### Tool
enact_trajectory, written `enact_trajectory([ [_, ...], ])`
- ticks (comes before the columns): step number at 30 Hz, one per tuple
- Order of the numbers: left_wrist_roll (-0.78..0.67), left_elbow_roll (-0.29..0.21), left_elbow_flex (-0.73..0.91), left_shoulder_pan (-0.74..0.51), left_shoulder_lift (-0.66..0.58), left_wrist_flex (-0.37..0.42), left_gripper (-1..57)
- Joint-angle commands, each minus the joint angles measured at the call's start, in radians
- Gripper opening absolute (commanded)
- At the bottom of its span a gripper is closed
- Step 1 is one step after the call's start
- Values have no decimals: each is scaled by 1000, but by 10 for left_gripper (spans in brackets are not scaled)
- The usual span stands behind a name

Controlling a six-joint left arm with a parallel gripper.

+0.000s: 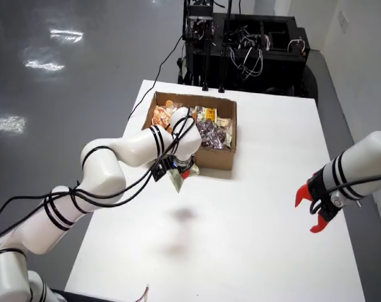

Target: Grasp a snack and put it in the bin.

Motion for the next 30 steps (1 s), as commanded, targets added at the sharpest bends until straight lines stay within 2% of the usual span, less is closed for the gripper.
enact_trajectory([
  [1, 0, 38, -51, 12, -1, 0, 41],
  [9, 255, 91, -215, 53, 39, -1, 40],
  [20, 575, 112, -551, 112, 202, -11, 35],
  [30, 821, 114, -654, 133, 255, -138, 26],
])
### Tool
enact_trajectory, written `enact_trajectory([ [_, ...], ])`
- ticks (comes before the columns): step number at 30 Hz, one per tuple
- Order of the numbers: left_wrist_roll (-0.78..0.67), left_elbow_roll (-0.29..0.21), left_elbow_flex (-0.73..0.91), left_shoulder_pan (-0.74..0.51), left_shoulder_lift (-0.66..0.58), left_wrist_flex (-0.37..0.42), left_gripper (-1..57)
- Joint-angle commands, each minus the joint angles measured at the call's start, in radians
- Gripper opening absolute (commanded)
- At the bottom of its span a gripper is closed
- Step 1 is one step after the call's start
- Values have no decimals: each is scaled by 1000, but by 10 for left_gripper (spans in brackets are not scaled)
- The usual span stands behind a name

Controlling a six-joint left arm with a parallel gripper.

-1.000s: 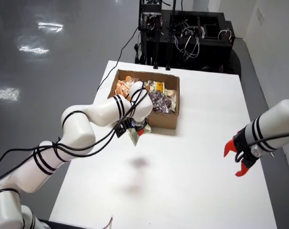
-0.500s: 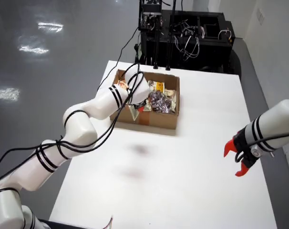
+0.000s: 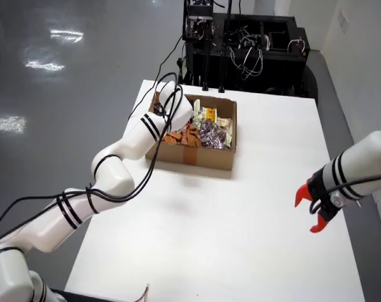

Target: Grasp a snack and put it in the bin.

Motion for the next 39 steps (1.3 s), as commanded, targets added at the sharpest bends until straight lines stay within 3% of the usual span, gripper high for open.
enact_trajectory([
  [1, 98, -4, -7, -2, 5, -65, 26],
  [6, 232, -17, -7, -20, 9, -162, 42],
  [14, 307, -33, -1, -25, 9, -258, 313],
  [20, 298, -38, -2, -19, 9, -267, 401],
  [24, 283, -40, -16, -17, 14, -246, 375],
  [39, 278, -44, -225, -45, 84, -18, 131],
])
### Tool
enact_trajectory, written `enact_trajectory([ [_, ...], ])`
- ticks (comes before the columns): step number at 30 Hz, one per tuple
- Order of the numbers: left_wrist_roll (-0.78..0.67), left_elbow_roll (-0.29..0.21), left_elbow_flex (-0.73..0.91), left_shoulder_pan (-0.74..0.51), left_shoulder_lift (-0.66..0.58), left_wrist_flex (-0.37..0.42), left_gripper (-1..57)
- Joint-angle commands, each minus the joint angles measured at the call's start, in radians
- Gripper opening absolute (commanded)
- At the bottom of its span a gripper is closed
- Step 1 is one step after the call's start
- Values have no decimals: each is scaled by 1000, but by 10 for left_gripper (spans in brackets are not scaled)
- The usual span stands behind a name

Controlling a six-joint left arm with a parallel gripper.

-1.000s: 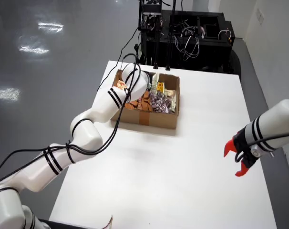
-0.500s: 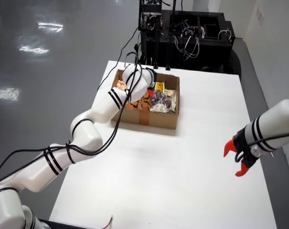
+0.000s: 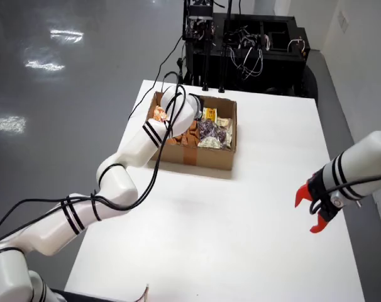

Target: Grasp a snack and put it in the bin.

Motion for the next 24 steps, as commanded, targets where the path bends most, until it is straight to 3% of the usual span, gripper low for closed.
enact_trajectory([
  [1, 19, -2, -41, -18, 3, 54, 116],
  [10, 99, -12, -92, -100, 4, 117, 17],
  [24, 182, -51, -42, -233, -33, 193, -5],
])
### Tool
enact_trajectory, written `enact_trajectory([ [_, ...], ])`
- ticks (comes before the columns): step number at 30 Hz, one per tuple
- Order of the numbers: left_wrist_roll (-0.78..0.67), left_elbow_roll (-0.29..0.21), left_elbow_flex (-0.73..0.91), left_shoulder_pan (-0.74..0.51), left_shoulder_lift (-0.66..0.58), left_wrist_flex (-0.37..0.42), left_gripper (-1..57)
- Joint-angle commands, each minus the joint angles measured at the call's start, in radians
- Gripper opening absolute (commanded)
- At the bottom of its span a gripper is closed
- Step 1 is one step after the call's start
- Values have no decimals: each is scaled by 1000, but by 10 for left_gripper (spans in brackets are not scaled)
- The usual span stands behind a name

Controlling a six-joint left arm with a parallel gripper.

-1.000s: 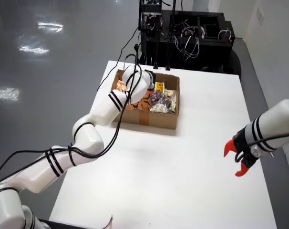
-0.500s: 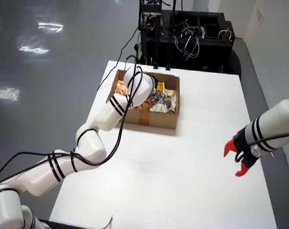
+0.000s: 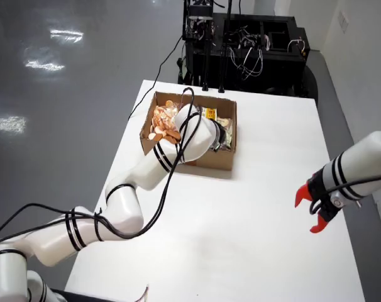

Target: Grasp a snack and put it in the bin.

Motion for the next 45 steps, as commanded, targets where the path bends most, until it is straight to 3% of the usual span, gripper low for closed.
enact_trajectory([
  [1, 2, -8, 70, -28, -44, 12, -5],
  [12, -3, -21, 461, -85, -316, 18, -6],
  [23, 17, -107, 824, -123, -536, 10, 11],
  [27, 43, -132, 890, -146, -575, 8, 13],
  [36, 114, -246, 945, -169, -605, 2, 1],
  [45, 120, -277, 953, -186, -609, -4, -4],
])
